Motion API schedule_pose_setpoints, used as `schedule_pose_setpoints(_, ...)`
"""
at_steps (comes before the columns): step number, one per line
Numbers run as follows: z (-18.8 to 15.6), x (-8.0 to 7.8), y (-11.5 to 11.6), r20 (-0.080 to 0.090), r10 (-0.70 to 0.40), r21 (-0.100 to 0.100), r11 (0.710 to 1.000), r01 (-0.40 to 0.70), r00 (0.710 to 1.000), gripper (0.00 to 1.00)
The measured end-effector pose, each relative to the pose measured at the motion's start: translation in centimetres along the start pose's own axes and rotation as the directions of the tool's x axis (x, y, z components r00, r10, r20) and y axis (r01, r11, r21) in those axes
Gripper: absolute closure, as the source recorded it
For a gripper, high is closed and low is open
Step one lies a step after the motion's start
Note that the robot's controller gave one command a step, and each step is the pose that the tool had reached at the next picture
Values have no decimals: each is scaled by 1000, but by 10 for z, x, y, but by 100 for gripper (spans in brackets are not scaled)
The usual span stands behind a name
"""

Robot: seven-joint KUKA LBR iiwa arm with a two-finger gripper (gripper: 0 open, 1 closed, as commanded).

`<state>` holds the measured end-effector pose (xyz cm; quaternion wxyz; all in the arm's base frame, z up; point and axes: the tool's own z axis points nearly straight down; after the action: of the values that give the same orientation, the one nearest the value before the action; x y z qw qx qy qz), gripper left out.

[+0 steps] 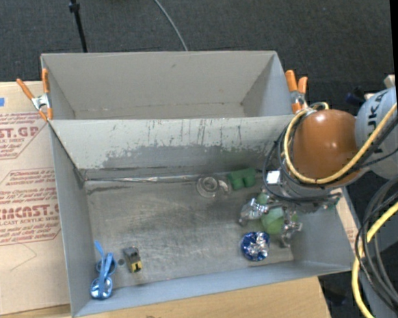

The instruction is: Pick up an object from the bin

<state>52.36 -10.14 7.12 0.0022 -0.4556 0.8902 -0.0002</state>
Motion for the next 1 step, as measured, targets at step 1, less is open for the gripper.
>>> schedule_pose_setpoints(1, -1, 2, 0, -6, 0, -2, 1000, 0, 1000, 100)
